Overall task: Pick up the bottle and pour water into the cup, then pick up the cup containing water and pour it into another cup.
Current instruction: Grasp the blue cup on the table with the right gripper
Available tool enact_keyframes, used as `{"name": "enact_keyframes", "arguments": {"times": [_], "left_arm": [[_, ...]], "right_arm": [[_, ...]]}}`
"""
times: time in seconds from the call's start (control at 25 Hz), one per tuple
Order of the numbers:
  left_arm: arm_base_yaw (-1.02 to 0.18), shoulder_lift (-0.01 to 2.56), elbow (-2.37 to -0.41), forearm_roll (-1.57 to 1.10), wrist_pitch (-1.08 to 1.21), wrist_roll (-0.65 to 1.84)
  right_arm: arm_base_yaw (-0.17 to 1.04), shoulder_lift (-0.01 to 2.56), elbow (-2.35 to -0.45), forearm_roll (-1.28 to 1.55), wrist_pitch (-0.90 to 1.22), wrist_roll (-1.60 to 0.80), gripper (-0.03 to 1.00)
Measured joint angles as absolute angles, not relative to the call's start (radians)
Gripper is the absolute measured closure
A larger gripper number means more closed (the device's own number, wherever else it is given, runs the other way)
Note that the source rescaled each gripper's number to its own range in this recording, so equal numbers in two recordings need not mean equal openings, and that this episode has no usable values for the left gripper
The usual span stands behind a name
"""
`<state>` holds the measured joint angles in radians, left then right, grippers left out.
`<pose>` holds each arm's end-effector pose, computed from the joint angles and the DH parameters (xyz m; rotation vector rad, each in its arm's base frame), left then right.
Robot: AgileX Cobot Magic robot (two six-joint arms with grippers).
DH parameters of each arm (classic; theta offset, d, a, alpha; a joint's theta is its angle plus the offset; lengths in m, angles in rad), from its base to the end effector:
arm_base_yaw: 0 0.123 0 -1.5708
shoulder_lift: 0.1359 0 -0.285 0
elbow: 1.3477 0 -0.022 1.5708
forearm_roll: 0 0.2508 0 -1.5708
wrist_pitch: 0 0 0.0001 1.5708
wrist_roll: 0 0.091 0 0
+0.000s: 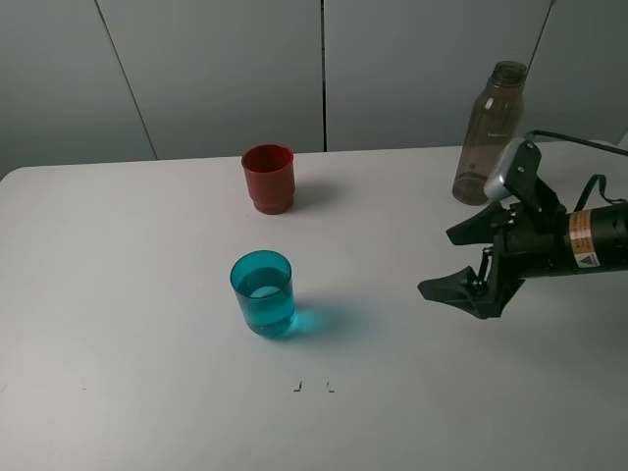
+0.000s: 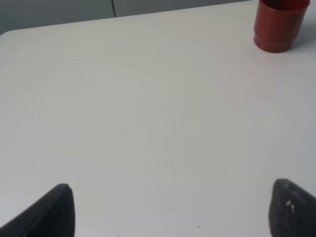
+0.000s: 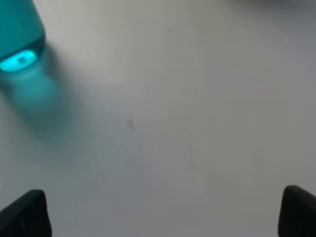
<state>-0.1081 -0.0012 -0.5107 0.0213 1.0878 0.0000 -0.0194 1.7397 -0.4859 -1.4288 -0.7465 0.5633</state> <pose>-0.0072 0.0025 0.2781 0.1098 2.0566 -0.0414 0.2399 0.0565 0.1149 -1.1216 2.0374 0.5601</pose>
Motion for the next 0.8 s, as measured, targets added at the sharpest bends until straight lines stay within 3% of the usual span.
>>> {"name": "enact_keyframes", "arguments": {"times": [0.44, 0.8], "left_arm": [[-0.108, -0.001, -0.511, 0.021, 1.088, 0.0], [-0.108, -0.001, -0.511, 0.021, 1.088, 0.007]], "right_arm": [[0.122, 1.766, -0.486, -1.411, -0.793, 0.567, -0.03], [0.158, 1.828, -0.518, -1.322, -0.888, 0.508, -0.03]]}}
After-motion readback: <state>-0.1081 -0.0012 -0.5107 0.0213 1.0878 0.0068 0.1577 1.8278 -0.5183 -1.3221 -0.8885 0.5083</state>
